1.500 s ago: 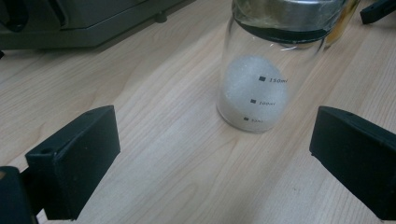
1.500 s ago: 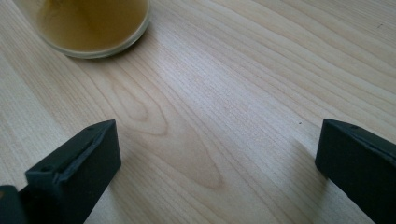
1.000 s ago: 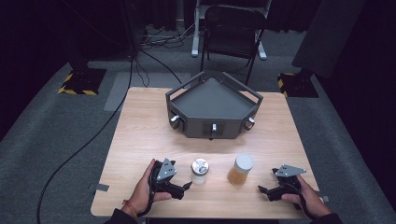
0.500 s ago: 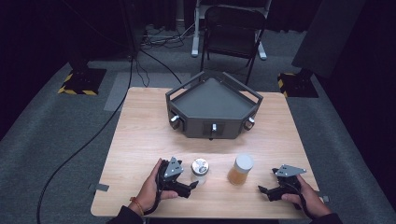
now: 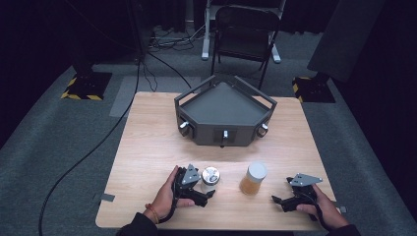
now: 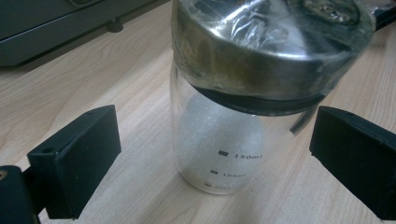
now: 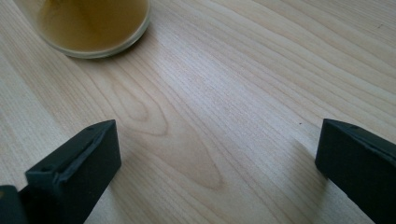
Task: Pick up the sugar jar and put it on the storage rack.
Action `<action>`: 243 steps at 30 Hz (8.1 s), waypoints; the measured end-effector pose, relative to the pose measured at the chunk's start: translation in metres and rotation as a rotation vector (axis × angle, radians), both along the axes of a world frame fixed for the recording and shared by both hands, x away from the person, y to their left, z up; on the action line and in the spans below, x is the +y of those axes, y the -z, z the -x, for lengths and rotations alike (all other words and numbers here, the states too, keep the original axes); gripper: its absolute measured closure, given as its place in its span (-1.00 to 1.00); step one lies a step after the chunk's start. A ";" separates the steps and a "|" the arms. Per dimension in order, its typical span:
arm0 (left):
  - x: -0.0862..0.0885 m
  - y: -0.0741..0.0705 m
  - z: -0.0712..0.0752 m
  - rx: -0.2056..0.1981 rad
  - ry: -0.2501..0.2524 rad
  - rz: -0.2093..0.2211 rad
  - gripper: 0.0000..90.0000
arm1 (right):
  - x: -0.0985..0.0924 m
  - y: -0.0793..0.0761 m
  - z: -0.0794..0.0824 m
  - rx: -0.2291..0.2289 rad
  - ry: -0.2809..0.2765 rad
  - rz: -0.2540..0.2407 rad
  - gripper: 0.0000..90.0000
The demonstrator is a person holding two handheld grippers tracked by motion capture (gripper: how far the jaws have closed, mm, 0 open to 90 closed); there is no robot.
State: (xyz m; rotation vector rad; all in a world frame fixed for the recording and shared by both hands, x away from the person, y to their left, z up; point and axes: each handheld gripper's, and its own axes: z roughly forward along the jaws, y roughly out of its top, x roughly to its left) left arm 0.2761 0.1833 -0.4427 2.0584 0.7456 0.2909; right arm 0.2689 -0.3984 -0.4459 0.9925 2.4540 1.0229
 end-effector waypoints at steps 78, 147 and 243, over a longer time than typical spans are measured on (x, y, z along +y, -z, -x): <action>-0.004 -0.036 -0.026 -0.122 -0.023 0.078 -0.33 | 0.000 0.000 0.000 0.000 -0.002 0.000 -1.00; -0.047 -0.107 -0.097 -0.246 -0.177 0.134 -0.33 | 0.000 0.000 -0.001 0.000 -0.004 -0.001 -1.00; -0.075 -0.099 -0.134 -0.260 -0.363 0.038 -0.94 | -0.001 0.000 -0.001 -0.001 -0.007 -0.001 -1.00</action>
